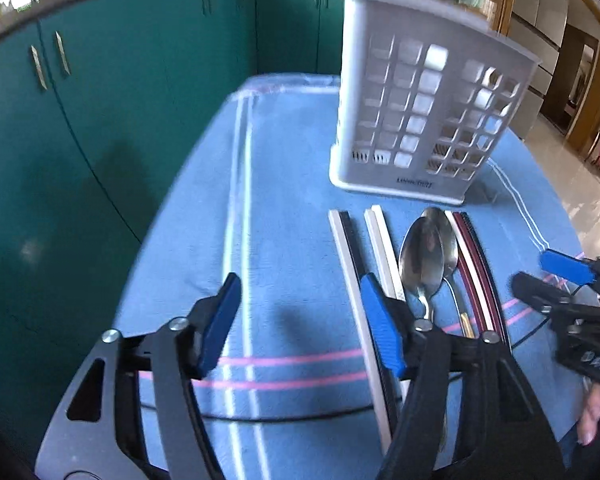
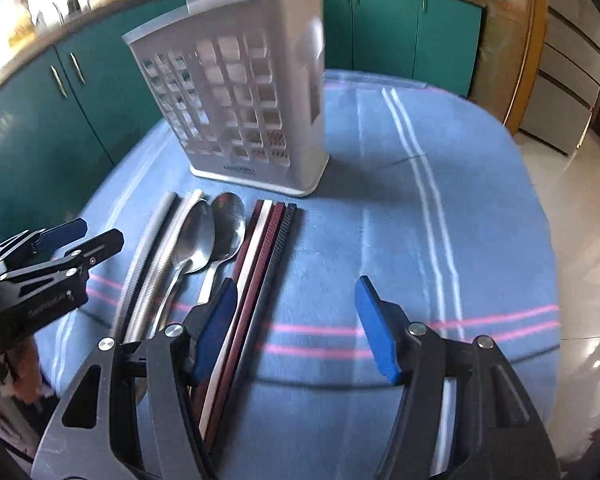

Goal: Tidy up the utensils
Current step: 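Grasp a black chopstick with the left tool while the right tool grasps a dark red chopstick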

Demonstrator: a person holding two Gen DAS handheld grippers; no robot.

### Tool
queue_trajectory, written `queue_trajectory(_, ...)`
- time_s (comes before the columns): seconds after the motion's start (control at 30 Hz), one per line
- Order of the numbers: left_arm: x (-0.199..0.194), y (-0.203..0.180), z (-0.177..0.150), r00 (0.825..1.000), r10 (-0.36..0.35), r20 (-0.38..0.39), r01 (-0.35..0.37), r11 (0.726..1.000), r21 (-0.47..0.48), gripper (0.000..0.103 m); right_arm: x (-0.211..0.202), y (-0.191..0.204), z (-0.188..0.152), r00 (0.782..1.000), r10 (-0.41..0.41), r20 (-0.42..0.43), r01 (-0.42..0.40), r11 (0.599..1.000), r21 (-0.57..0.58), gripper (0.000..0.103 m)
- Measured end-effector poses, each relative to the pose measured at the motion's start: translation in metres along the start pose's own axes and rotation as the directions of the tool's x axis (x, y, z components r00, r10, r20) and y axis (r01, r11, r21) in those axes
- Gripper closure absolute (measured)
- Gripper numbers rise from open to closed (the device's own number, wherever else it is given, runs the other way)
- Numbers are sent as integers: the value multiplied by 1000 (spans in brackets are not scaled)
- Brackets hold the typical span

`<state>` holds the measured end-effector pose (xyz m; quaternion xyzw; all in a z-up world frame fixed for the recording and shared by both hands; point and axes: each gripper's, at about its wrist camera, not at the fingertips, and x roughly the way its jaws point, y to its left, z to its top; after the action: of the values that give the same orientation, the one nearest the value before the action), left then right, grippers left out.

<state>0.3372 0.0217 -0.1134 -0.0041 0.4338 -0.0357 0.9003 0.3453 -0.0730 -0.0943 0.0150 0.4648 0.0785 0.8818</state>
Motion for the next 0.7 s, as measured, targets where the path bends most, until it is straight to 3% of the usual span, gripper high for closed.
queue_trajectory(0.1, 16, -1, 4, 999, -29, -42, 29, 1000, -2, 50, 24, 4, 10, 996, -4, -84, 3, 1000, -23, 51)
queue_trajectory(0.3, 35, -11, 20, 997, -28, -71, 30, 999, 24, 55, 34, -2, 28, 992, -71, -101, 67, 997, -41, 61)
queue_trajectory(0.33, 36, -12, 22, 998, -21, -67, 23, 999, 36, 60, 34, -4, 30, 992, -68, -106, 65, 997, -36, 66)
queue_trajectory(0.4, 37, -11, 25, 996, -48, -69, 50, 998, 27, 87, 36, -9, 33, 992, -63, -107, 61, 998, -18, 85)
queue_trajectory(0.57, 40, -11, 37, 989, -117, -95, 115, 993, -31, 91, 32, -35, 35, 995, 15, -100, -10, 998, 58, 90)
queue_trajectory(0.7, 19, -17, 40, 985, -166, -53, 163, 985, -50, 90, 12, -53, 36, 997, 46, -68, -40, 996, 84, 90)
